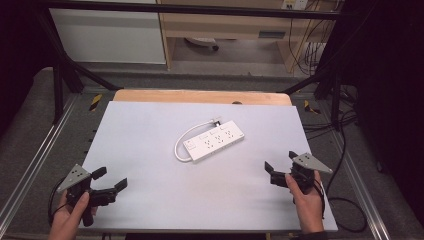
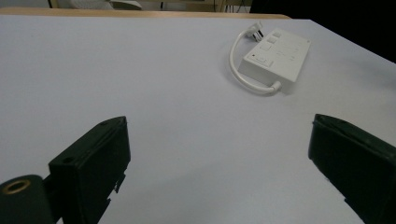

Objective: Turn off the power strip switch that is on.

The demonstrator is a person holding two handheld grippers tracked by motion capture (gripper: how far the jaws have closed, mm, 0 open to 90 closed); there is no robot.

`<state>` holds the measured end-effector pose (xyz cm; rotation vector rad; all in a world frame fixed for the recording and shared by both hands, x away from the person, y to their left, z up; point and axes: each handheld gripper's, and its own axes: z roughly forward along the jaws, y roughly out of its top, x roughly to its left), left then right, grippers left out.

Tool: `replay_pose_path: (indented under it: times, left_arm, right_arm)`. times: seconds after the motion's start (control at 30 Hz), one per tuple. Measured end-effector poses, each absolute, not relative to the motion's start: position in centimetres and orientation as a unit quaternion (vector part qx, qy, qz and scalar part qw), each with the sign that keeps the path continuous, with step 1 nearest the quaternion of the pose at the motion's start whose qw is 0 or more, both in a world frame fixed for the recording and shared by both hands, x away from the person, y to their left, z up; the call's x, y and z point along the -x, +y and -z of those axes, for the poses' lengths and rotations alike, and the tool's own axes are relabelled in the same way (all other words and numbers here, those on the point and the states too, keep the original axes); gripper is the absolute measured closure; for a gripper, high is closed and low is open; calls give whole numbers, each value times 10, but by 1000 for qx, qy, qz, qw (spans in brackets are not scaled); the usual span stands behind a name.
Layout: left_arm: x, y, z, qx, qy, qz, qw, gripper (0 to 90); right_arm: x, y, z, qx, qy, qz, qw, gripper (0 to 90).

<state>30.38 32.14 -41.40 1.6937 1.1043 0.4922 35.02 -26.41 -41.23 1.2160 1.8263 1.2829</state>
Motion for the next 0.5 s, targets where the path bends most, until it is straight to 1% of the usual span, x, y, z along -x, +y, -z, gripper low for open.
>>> replay_pose_path:
  times: [0.37,0.5]
  left_arm:
    - [-304,319,415,-710,452,-200,501,59]
    - [-305,319,417,-714,455,-200,493,59]
  right_arm:
    - [-349,-256,406,-452,696,-482,280,25]
    - [-351,-248,402,-445,714,-473,263,26]
